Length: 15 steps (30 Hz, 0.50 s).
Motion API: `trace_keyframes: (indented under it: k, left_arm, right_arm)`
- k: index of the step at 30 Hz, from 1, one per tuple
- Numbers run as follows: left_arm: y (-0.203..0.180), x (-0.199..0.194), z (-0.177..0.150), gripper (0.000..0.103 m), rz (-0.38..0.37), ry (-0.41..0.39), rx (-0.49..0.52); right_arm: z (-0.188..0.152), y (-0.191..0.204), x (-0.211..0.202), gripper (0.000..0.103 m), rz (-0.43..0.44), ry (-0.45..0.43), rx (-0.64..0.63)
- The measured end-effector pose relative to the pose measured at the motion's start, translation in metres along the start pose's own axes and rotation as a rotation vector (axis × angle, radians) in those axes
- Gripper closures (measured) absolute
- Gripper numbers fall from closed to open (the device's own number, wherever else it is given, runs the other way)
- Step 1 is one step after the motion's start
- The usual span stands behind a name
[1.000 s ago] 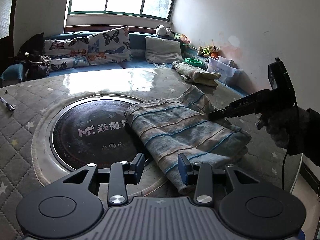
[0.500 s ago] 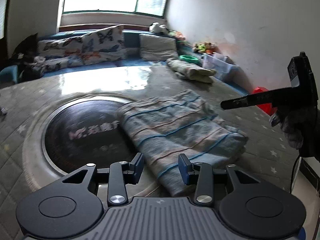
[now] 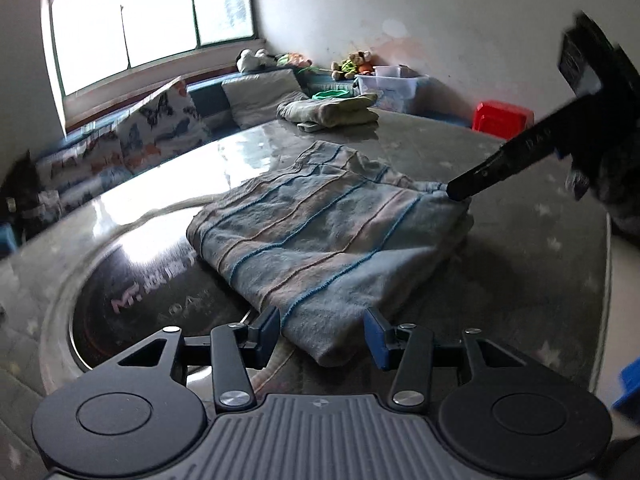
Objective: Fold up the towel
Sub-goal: 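Fold the held towel edge over the towel with the right gripper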
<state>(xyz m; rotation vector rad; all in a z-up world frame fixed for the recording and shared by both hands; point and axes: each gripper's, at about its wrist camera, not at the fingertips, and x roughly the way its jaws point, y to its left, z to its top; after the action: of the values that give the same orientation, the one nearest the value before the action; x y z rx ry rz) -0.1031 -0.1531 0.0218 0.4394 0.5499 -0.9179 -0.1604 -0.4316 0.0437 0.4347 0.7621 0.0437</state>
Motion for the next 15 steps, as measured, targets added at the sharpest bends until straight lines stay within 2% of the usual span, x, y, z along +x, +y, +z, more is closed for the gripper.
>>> trace_keyframes:
  k: [8,13,15]
  left_arm:
    - [0.0,0.008,-0.008,0.059,0.037,0.014,0.053]
    - [-0.002,0.008,-0.014,0.075,0.046,0.009,0.08]
    - [-0.003,0.006,-0.014,0.076,0.051,0.003,0.076]
  right_arm:
    - [-0.009,-0.005,0.003,0.086,-0.028,0.028,0.025]
    - [-0.001,0.002,-0.003,0.085,-0.082,0.002,-0.033]
    - [0.002,0.012,-0.005,0.085,-0.106,-0.04,-0.089]
